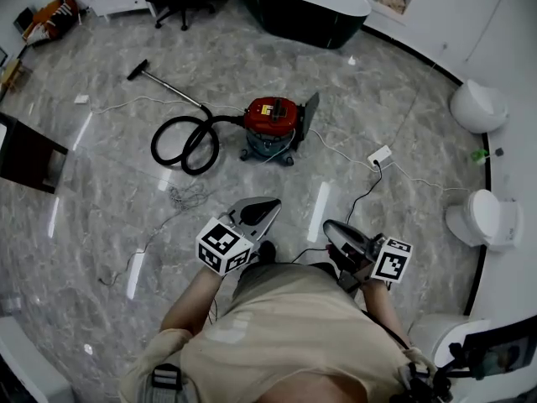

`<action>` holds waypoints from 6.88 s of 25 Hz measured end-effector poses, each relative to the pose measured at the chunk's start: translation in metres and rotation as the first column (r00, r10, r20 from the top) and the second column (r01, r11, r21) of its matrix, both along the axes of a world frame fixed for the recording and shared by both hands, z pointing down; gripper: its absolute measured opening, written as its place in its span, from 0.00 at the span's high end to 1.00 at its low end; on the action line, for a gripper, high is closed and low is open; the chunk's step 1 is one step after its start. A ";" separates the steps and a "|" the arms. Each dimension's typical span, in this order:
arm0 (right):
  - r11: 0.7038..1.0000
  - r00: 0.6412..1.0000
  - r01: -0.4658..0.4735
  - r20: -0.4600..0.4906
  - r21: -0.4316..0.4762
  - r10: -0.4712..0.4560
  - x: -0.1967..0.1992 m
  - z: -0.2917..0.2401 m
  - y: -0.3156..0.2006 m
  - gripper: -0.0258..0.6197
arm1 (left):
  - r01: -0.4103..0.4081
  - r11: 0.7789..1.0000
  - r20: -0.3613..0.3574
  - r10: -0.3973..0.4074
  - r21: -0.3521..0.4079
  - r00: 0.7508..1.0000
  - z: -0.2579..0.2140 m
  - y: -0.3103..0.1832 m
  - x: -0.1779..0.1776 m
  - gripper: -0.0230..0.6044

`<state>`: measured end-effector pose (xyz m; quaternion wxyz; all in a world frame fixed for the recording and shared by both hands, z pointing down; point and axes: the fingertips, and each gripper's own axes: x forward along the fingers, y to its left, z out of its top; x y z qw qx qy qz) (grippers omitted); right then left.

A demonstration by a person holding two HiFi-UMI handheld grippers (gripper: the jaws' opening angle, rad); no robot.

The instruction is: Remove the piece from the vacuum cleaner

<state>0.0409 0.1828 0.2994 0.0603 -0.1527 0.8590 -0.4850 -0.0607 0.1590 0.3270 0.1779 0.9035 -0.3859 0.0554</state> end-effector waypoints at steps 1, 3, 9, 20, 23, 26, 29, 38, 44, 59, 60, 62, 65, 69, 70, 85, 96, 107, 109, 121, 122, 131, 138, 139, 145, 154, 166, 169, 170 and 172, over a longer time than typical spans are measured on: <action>1.000 1.000 0.009 -0.012 0.000 -0.009 -0.007 0.000 -0.001 0.96 | 0.008 1.000 -0.007 -0.008 -0.004 1.000 0.002 -0.001 -0.007 0.96; 1.000 0.999 0.026 -0.033 -0.001 -0.026 -0.020 0.001 -0.002 0.96 | 0.025 1.000 -0.019 -0.025 -0.008 1.000 0.004 -0.002 -0.020 0.96; 0.998 0.995 0.060 -0.083 -0.001 -0.059 -0.059 0.002 -0.006 0.96 | 0.093 0.996 -0.055 -0.092 0.018 0.994 0.006 0.005 -0.059 0.96; 0.988 0.984 0.137 -0.100 -0.074 -0.144 -0.077 0.016 -0.017 0.96 | 0.226 0.971 -0.033 -0.229 -0.072 0.973 0.029 0.005 -0.094 0.96; 0.990 0.989 0.112 -0.088 -0.081 -0.119 -0.070 0.018 -0.028 0.96 | 0.224 0.973 0.005 -0.224 -0.053 0.975 0.025 -0.009 -0.090 0.96; 0.990 0.992 0.090 -0.073 -0.112 -0.099 -0.064 0.023 -0.041 0.96 | 0.210 0.977 0.026 -0.209 -0.039 0.977 0.019 -0.020 -0.080 0.96; 0.987 0.992 0.105 -0.051 -0.121 -0.112 -0.063 0.024 -0.047 0.96 | 0.180 0.982 0.039 -0.178 -0.054 0.983 0.019 -0.024 -0.069 0.96; 0.981 1.000 0.004 -0.020 -0.193 -0.008 -0.012 0.045 -0.098 0.96 | 0.105 0.990 0.094 -0.097 -0.091 0.991 0.020 -0.068 -0.026 0.96; 0.966 0.999 -0.025 0.040 -0.257 0.037 0.016 0.051 -0.144 0.96 | -0.002 0.997 0.196 0.018 -0.081 0.980 0.009 -0.105 0.026 0.96; 0.956 0.987 0.150 -0.021 -0.252 -0.161 0.050 0.087 -0.230 0.96 | 0.108 0.986 0.321 -0.063 -0.126 0.945 0.019 -0.184 0.077 0.96; 0.956 0.985 0.160 -0.022 -0.246 -0.171 0.050 0.086 -0.233 0.96 | 0.104 0.986 0.319 -0.058 -0.130 0.946 0.020 -0.187 0.080 0.96; 0.957 0.984 0.166 -0.022 -0.237 -0.176 0.052 0.085 -0.239 0.96 | 0.094 0.987 0.318 -0.048 -0.132 0.947 0.023 -0.194 0.084 0.96; 0.959 0.987 0.152 -0.022 -0.238 -0.161 0.053 0.084 -0.250 0.96 | 0.089 0.990 0.318 -0.049 -0.113 0.947 0.021 -0.210 0.085 0.96; 0.952 0.983 0.163 -0.041 -0.259 -0.180 0.048 0.081 -0.255 0.96 | 0.097 0.990 0.294 -0.062 -0.104 0.954 0.017 -0.229 0.075 0.96; 0.952 0.983 0.156 -0.048 -0.264 -0.174 0.048 0.082 -0.257 0.96 | 0.087 0.991 0.284 -0.054 -0.105 0.957 0.020 -0.233 0.074 0.96; 0.973 0.975 0.076 -0.187 -0.216 -0.118 -0.032 0.082 -0.312 0.96 | 0.061 0.994 0.247 -0.037 -0.089 0.968 0.035 -0.290 -0.030 0.96; 0.967 0.962 0.020 -0.258 -0.253 -0.087 -0.106 0.085 -0.337 0.96 | -0.017 0.996 0.215 0.036 -0.089 0.976 0.043 -0.328 -0.100 0.96; 0.947 0.952 -0.007 -0.293 -0.322 -0.092 -0.130 0.104 -0.364 0.96 | -0.018 0.990 0.228 0.050 -0.142 0.972 0.061 -0.346 -0.128 0.96; 0.946 0.943 -0.004 -0.315 -0.323 -0.104 -0.127 0.111 -0.372 0.96 | -0.005 0.987 0.228 0.042 -0.160 0.973 0.065 -0.348 -0.128 0.96; 0.908 0.913 0.050 -0.349 -0.416 -0.210 -0.099 0.168 -0.447 0.96 | 0.035 0.962 0.258 0.037 -0.270 0.965 0.081 -0.414 -0.095 0.96; 0.903 0.907 0.045 -0.362 -0.427 -0.217 -0.093 0.179 -0.453 0.96 | 0.032 0.957 0.264 0.047 -0.289 0.963 0.087 -0.417 -0.091 0.96; 0.889 0.800 -0.040 -0.548 -0.455 -0.245 -0.062 0.306 -0.522 0.96 | 0.053 0.909 0.277 0.070 -0.414 0.958 0.138 -0.451 -0.082 0.96; 0.878 0.703 -0.119 -0.664 -0.464 -0.255 -0.047 0.410 -0.561 0.96 | 0.047 0.889 0.275 0.090 -0.455 0.957 0.180 -0.466 -0.070 0.96; 0.872 0.688 -0.129 -0.676 -0.472 -0.265 -0.047 0.425 -0.563 0.96 | 0.046 0.890 0.282 0.094 -0.454 0.955 0.188 -0.468 -0.068 0.96; 0.852 0.678 -0.180 -0.689 -0.491 -0.254 -0.051 0.484 -0.583 0.96 | -0.005 0.878 0.255 0.145 -0.478 0.956 0.229 -0.474 -0.045 0.96; 0.846 0.641 -0.140 -0.699 -0.514 -0.318 -0.054 0.558 -0.592 0.68 | 0.018 0.829 0.213 0.122 -0.559 0.969 0.299 -0.455 -0.045 0.96; 0.871 0.572 -0.127 -0.752 -0.475 -0.326 -0.067 0.617 -0.607 0.56 | 0.050 0.778 0.173 0.077 -0.626 0.982 0.357 -0.433 -0.043 0.96; 0.886 0.509 -0.135 -0.799 -0.443 -0.322 -0.064 0.632 -0.614 0.56 | 0.054 0.766 0.167 0.071 -0.640 0.983 0.365 -0.426 -0.043 0.96; 0.890 0.493 -0.135 -0.808 -0.437 -0.322 -0.062 0.636 -0.616 0.56 | 0.055 0.763 0.165 0.068 -0.644 0.984 0.366 -0.424 -0.044 0.96; 0.893 0.485 -0.131 -0.813 -0.431 -0.321 -0.060 0.639 -0.616 0.56 | 0.058 0.757 0.162 0.063 -0.651 0.985 0.368 -0.421 -0.046 0.96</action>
